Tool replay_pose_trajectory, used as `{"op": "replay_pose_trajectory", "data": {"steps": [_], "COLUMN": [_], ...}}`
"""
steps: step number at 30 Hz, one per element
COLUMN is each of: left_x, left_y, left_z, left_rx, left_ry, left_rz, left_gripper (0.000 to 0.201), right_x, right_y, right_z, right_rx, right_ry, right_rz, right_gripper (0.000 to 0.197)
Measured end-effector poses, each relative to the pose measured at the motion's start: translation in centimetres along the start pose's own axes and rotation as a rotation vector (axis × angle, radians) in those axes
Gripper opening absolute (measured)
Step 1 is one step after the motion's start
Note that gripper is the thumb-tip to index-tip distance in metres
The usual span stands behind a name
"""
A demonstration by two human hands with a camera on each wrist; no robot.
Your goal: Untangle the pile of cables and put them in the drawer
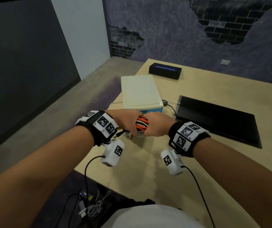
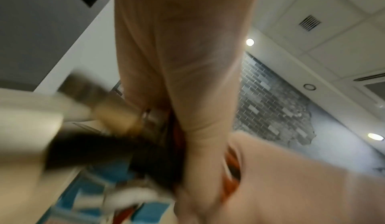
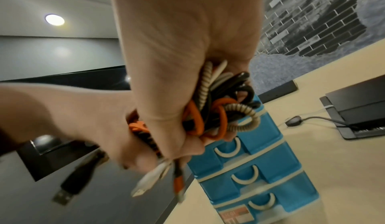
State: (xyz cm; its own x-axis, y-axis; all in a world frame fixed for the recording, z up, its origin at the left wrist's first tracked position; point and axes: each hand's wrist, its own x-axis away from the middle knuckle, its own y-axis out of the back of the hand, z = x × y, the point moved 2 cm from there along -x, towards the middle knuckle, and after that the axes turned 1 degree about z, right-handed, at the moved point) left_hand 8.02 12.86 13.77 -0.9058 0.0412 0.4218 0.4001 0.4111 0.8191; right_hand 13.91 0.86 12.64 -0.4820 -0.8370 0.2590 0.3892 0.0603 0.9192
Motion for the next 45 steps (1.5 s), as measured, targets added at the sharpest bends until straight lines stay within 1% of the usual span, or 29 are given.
{"op": "replay_pose_trajectory", "data": {"steps": [1, 2, 3, 5, 6, 7, 8, 10, 13, 14, 16, 20, 24, 27, 29, 31, 33, 35, 37, 39, 41, 45], "left_x": [-0.1, -0.2, -0.2, -0.4, -0.7, -0.8, -1.0, -1.3, -2.2, -2.6, -3.1, -3.4, -3.1, -3.0, -3.1, -3.2, -3.1, -2.9, -2.7, -2.6, -2.4, -2.0], "left_y": [0.5, 1.0, 1.7, 2.7, 3.1, 3.3, 3.4, 3.3, 2.9, 2.8, 2.3, 2.0, 2.5, 2.8, 3.0, 3.3, 3.6, 3.7, 3.5, 3.3, 3.2, 2.9], "left_z": [0.3, 0.6, 1.0, 2.1, 2.7, 3.1, 3.4, 3.8, 5.2, 5.7, 6.2, 6.1, 5.7, 5.6, 5.7, 5.5, 5.5, 5.4, 5.2, 4.8, 4.4, 4.0], "left_rx": [0.043, 0.086, 0.128, 0.246, 0.283, 0.270, 0.210, 0.101, 0.054, 0.053, 0.026, -0.032, -0.034, -0.048, -0.046, -0.046, -0.049, -0.069, -0.125, -0.188, -0.216, -0.244], "left_ry": [-0.010, -0.025, -0.040, -0.025, -0.014, -0.017, -0.027, -0.048, -0.046, -0.025, 0.011, 0.026, 0.052, 0.057, 0.070, 0.082, 0.100, 0.115, 0.120, 0.153, 0.172, 0.177], "left_rz": [0.042, 0.052, 0.034, -0.079, -0.163, -0.249, -0.320, -0.416, -0.524, -0.548, -0.568, -0.559, -0.545, -0.530, -0.514, -0.481, -0.415, -0.354, -0.304, -0.270, -0.238, -0.135], "left_gripper": [0.021, 0.017, 0.021, 0.035, 0.036, 0.034, 0.032, 0.029, 0.019, 0.019, 0.026, 0.031, 0.031, 0.032, 0.033, 0.037, 0.043, 0.052, 0.067, 0.081, 0.092, 0.110], "right_x": [-0.1, -0.2, -0.3, -0.4, -0.4, -0.5, -0.5, -0.7, -1.0, -1.1, -1.3, -1.6, -1.2, -0.4, 0.6, 1.6, 2.4, 2.9, 3.3, 3.3, 3.1, 2.4], "right_y": [0.1, 0.2, 0.3, 0.5, 0.5, 0.4, 0.3, 0.2, 0.7, 0.7, 0.4, -0.9, 0.1, 1.0, 1.5, 2.6, 4.3, 6.3, 8.0, 9.0, 9.1, 7.3], "right_z": [0.0, 0.0, -0.1, -0.1, 0.0, 0.1, 0.2, 0.2, 0.0, -0.1, -0.2, -0.5, -0.6, -0.7, -0.9, -1.4, -1.9, -2.5, -3.0, -3.5, -3.6, -3.5], "right_rx": [0.020, 0.043, 0.065, 0.104, 0.121, 0.131, 0.131, 0.104, 0.106, 0.114, 0.126, 0.191, 0.160, 0.157, 0.089, 0.008, -0.070, -0.145, -0.201, -0.229, -0.206, -0.073], "right_ry": [0.002, -0.003, -0.011, -0.020, -0.021, -0.025, -0.029, -0.042, -0.088, -0.096, -0.098, -0.114, -0.103, -0.081, -0.086, -0.102, -0.111, -0.125, -0.147, -0.164, -0.199, -0.278], "right_rz": [-0.034, -0.067, -0.092, -0.113, -0.120, -0.129, -0.146, -0.191, -0.225, -0.216, -0.180, -0.096, -0.075, 0.054, 0.137, 0.163, 0.155, 0.122, 0.059, 0.002, -0.023, -0.012], "right_gripper": [0.041, 0.041, 0.039, 0.039, 0.041, 0.042, 0.043, 0.043, 0.041, 0.042, 0.044, 0.047, 0.045, 0.040, 0.040, 0.037, 0.033, 0.036, 0.036, 0.034, 0.036, 0.039]}}
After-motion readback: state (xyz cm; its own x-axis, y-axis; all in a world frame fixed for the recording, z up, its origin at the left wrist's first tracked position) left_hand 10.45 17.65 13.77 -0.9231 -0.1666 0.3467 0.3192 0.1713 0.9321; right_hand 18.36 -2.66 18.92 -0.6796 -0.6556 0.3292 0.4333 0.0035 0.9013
